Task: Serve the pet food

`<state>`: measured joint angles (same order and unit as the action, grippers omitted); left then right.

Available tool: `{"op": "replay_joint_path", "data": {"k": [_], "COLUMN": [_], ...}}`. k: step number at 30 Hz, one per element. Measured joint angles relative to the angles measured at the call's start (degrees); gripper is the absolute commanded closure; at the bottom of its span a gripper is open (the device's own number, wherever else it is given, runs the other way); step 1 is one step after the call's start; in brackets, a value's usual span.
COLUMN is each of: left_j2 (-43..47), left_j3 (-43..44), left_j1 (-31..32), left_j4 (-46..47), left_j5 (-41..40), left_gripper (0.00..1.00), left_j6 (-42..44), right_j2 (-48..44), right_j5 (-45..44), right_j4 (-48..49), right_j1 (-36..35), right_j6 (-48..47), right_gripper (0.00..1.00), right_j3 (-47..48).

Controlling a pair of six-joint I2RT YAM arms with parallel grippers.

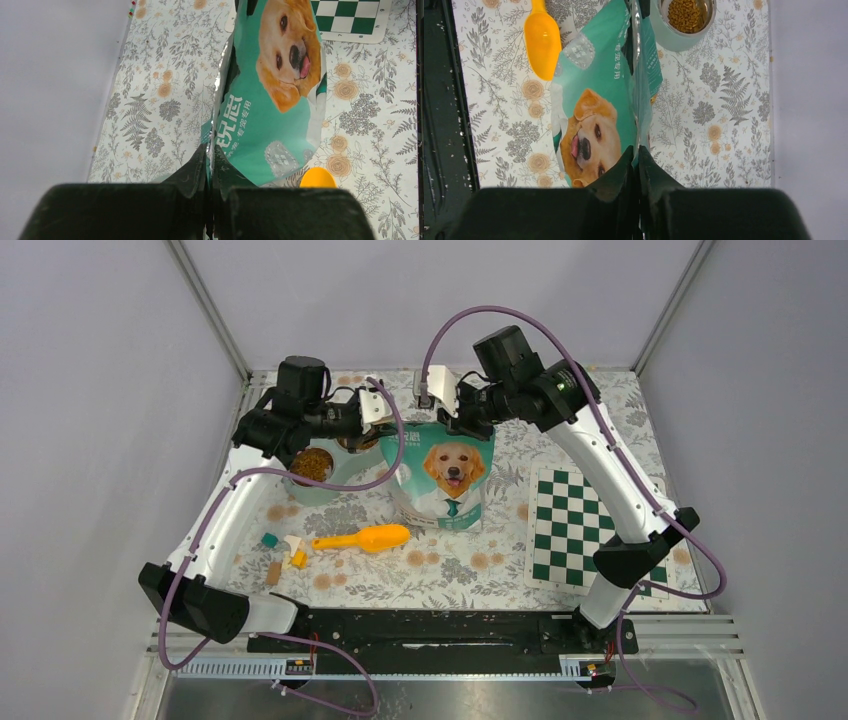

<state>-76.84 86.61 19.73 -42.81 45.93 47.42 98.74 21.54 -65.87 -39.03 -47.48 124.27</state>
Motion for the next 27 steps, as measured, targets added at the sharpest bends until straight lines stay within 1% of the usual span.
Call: {"op": "replay_joint_path", "data": {"k": [1,2,3,4,6,7,8,9,15,16,17,18,20,21,22,23,24,25,27], "left_j2": [0.0,0.0,0.0,0.0,0.0,0.0,0.0,0.0,0.1,0.2,0.2,0.3,0.4,0.5,0.6,0.7,0.8,0.9,1.1], "left_j3": [0.0,0.0,0.0,0.0,-0.1,-0.1,-0.1,-0.1,-0.2,-0.3,-0.3,-0.4,-0.5,-0.6,-0.7,-0.9,-0.9,-0.9,-0.9], "left_j1": [0.0,0.0,-0.1,-0.4,-0.5,-0.6,-0.6,-0.6,-0.6,-0.6,-0.6,-0.6,-0.6,-0.7,-0.7,-0.7,-0.7,-0.7,-0.8], "left_j4": [0.0,0.1,0.0,-0.1,0.0,0.0,0.1,0.1,0.1,0.1,0.1,0.1,0.2,0.1,0.1,0.1,0.2,0.3,0.9], "left_j5": [0.2,0.2,0.3,0.4,0.6,0.6,0.6,0.6,1.4,1.4,1.4,1.4,1.3,1.3,1.3,1.3,1.4,1.4,1.4], "left_gripper": [1.0,1.0,1.0,1.0,1.0,1.0,1.0,1.0,1.0,1.0,1.0,1.0,0.97,0.95,0.94,0.93,0.92,0.92,0.89], "left_j6": [-0.1,-0.1,-0.1,-0.3,-0.5,-0.5,-0.5,-0.5,-0.8,-0.9,-0.9,-0.9,-0.9,-0.9,-0.9,-1.0,-1.2,-1.4,-1.6], "right_j2": [0.0,0.0,-0.2,-0.4,-1.3,-1.9,-2.4,-3.1,-3.9,-3.9,-3.9,-3.9,-3.9,-3.9,-3.9,-4.0,-4.0,-4.0,-4.0], "right_j5": [-0.1,-0.6,-1.6,-2.2,-3.2,-3.4,-3.3,-3.4,-2.5,-2.4,-2.3,-2.3,-2.0,-2.2,-2.2,-2.3,-2.4,-2.3,-2.3], "right_j4": [-0.1,-0.3,-1.0,-1.6,-2.6,-2.9,-3.1,-3.4,-4.4,-4.5,-4.5,-4.5,-4.5,-4.6,-4.6,-4.6,-4.6,-4.6,-5.0], "right_j1": [0.0,0.0,0.1,0.3,1.4,1.9,2.3,2.6,2.7,2.7,2.7,2.7,2.7,2.7,2.8,2.9,3.0,3.0,3.1], "right_j6": [0.2,0.7,0.8,1.0,0.9,1.1,1.1,1.2,1.0,0.9,1.0,1.0,1.4,1.7,1.8,1.9,2.0,2.2,2.7], "right_gripper": [0.7,0.65,0.63,0.66,0.82,0.88,0.97,1.0,1.0,0.98,0.88,0.8,0.73,0.73,0.75,0.82,0.97,1.0,1.0], "right_j3": [0.1,0.2,0.3,0.3,0.3,0.3,0.2,0.1,-0.3,-0.3,-0.3,-0.3,-0.3,-0.3,-0.3,-0.3,-0.3,-0.3,-0.3]}}
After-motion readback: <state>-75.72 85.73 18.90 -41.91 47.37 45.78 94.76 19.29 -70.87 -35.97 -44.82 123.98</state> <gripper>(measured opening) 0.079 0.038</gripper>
